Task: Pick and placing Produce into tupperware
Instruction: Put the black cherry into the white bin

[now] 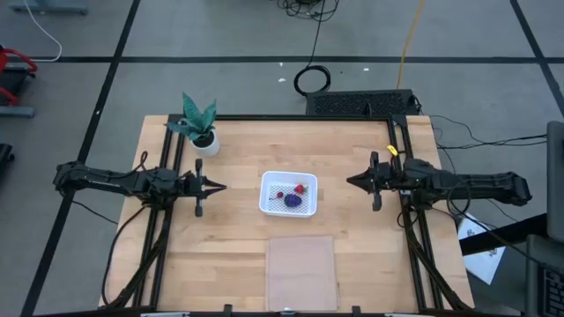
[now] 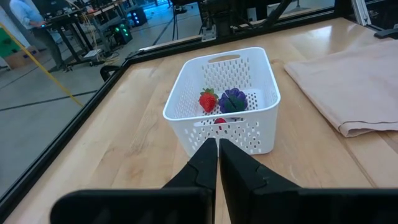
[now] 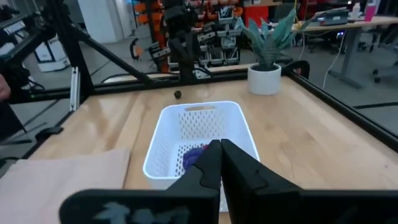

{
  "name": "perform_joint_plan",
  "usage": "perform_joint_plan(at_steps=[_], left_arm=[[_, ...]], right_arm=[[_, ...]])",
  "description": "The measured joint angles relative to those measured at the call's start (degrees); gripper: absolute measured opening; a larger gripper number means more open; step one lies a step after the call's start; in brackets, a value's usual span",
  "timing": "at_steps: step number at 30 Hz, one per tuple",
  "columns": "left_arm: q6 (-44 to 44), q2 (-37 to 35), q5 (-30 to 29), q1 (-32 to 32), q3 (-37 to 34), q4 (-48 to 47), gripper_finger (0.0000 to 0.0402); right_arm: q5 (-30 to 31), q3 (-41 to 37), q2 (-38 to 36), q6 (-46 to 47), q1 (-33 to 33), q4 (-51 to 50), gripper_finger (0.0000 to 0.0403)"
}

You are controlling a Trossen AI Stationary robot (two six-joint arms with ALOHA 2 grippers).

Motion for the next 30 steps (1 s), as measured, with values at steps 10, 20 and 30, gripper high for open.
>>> perform_joint_plan(at_steps=[10, 20, 30], left_arm=[[0.44, 0.0, -0.02, 0.0, 0.0, 0.04, 0.0021], [0.8, -0.01, -0.02, 0.0, 0.02, 0.04, 0.0021], [0.79, 0.0, -0.02, 0.0, 0.02, 0.04, 0.0021]], right_arm=[[-3.7, -4.64, -0.54, -1.57, 0.04, 7.33, 0.0], [-4.29, -7.8, -0.52, -0.23, 0.04, 12.39, 0.0], [-4.29, -7.8, -0.52, -0.08, 0.04, 12.37, 0.0]])
